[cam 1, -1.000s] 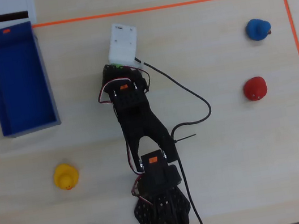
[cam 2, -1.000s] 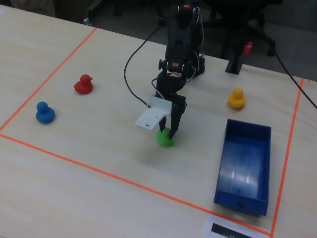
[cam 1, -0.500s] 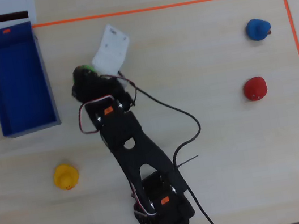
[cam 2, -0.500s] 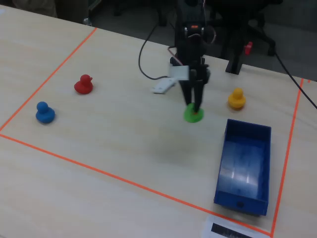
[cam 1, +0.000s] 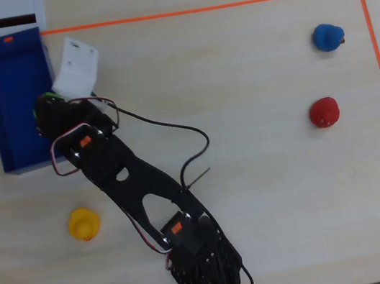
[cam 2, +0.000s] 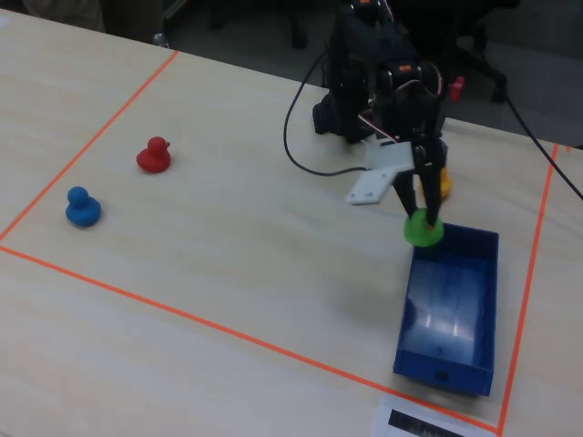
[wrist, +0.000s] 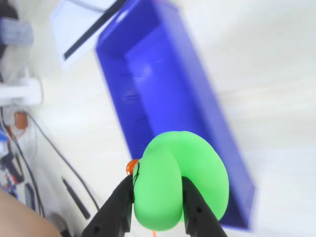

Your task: Grasp green duck and put it into box.

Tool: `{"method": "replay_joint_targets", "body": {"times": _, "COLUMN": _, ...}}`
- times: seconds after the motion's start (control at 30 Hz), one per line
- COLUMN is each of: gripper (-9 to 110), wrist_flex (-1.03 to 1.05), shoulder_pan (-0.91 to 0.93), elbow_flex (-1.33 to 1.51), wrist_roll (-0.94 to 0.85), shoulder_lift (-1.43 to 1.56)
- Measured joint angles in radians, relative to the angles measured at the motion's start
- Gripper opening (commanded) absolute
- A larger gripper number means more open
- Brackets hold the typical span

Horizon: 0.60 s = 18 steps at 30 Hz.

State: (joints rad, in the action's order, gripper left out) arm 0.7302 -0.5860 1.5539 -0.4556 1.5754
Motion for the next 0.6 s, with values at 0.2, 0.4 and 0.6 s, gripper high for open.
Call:
{"method": "replay_joint_targets", "body": {"times": 0.2, "gripper": 0, "wrist_flex": 0.064, "shoulder_pan": -0.052, "elbow_flex": -0.298, "wrist_roll": 0.009, "shoulder_lift": -0.259}}
{"method": "replay_joint_targets", "body": {"times": 0.4, "gripper": 4, "wrist_flex": 0.063, "shoulder_pan": -0.1, "elbow_flex": -0.365, "wrist_roll": 0.011, "shoulder_lift": -0.35}}
{"method": "replay_joint_targets", "body": {"times": 0.6, "gripper": 23, "wrist_flex": 0.063, "shoulder_pan": -0.091, "elbow_flex": -0.365, "wrist_roll": -0.054, "shoulder_lift": -0.446}}
